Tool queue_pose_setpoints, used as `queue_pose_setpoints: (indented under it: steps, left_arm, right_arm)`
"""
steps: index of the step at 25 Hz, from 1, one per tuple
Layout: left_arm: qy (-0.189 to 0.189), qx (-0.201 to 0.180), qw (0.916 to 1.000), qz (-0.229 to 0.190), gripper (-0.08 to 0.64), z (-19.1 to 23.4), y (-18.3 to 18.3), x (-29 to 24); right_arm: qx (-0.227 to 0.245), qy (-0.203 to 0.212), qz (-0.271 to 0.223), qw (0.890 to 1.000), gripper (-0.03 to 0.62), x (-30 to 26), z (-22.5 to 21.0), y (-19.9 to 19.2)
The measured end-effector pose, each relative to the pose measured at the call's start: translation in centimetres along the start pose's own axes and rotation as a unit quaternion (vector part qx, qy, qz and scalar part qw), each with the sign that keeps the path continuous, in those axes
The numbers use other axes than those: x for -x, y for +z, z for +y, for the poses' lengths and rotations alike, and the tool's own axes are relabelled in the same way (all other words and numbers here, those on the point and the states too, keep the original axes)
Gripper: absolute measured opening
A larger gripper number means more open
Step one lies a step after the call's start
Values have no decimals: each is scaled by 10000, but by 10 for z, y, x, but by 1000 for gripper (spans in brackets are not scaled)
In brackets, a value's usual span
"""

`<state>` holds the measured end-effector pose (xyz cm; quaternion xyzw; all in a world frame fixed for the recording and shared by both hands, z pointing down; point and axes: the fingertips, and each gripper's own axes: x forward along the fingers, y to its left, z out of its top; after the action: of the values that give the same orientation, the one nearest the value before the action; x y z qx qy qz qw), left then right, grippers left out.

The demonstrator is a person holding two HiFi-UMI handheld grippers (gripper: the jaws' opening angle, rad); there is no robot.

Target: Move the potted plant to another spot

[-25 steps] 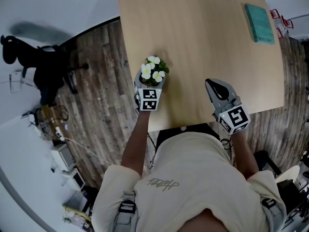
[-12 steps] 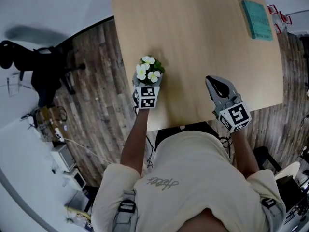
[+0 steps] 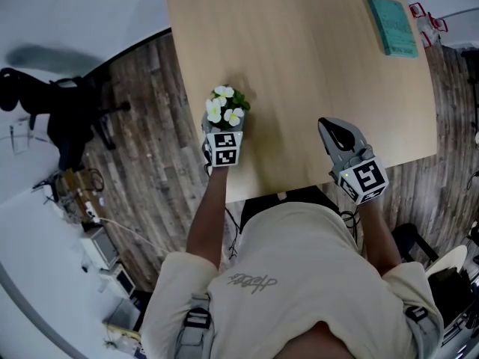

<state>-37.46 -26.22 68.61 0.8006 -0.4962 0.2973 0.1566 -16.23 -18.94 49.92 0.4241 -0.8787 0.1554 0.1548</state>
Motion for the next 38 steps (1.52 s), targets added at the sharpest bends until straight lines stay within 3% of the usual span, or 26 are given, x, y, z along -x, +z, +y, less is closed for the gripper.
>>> queue_pose_setpoints:
  steps: [17, 31, 38]
  left_arm:
    - [105, 60, 9999, -93, 357, 2, -2, 27]
    - [61, 337, 9992, -229, 359, -27, -3, 116]
    - [101, 447, 9981, -424, 359, -38, 21, 166]
  right_arm:
    - [22, 187, -52, 9998, 3, 8, 15, -6]
    - [229, 639, -338, 9971, 3, 16, 43, 5]
    - [329, 809, -498, 9949, 3, 29, 54, 9]
